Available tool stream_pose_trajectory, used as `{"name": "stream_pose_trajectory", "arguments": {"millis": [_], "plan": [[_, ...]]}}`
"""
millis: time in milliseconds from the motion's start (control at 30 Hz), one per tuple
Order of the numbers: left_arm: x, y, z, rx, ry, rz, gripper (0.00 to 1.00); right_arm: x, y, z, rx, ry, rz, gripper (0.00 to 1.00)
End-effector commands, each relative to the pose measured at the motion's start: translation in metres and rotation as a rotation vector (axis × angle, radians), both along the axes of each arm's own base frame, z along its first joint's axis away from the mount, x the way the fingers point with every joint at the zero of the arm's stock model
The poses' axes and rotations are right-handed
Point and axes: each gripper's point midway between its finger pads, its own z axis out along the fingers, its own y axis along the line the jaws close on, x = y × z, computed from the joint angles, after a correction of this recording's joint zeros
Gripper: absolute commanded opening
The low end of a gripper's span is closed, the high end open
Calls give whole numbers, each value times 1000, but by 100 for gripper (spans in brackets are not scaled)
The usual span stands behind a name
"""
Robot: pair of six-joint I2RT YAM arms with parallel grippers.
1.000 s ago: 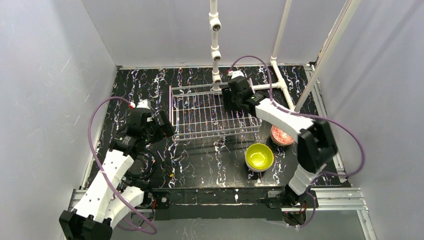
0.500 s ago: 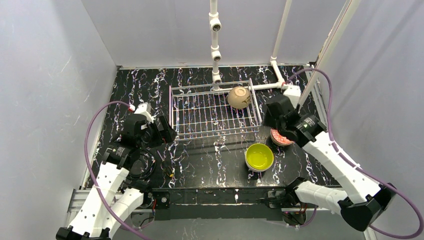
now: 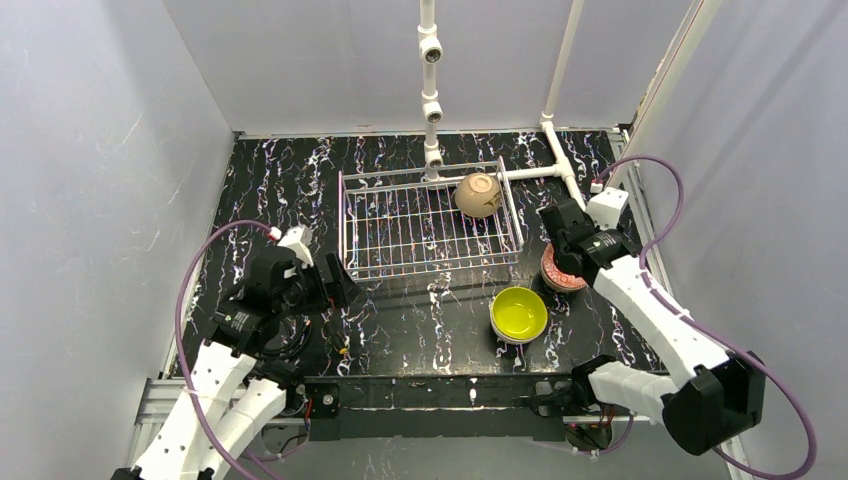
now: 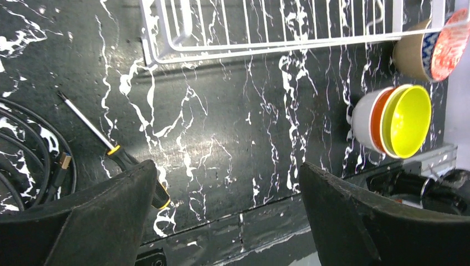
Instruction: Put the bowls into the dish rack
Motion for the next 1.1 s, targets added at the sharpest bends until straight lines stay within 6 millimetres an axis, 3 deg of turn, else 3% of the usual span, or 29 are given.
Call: {"name": "stream_pose_trajectory", "arguments": {"millis": [0,200,367,567,833,967,1067], "plan": [[-14,-1,-7,61,33,-27,98,22,-9,-3,-40,-19,-24,54],[-17,3,-6,93,27,-14,98,32,-8,-30,30,6,-2,63],[-18,2,-3,74,3,-20,98,32,-9,-61,122,41,-25,63],[-18,-1,-6,78,24,-31,98,24,-21,-88,107,105,-66,62],[-14,16,8,80,-81,57,98,23,-33,-101,76,124,-84,45],[-12,23,14,78,-123,103,98,23,-40,-95,42,139,-124,27],[-11,23,18,63,-148,107,98,22,-49,-86,-20,153,-146,22]]}}
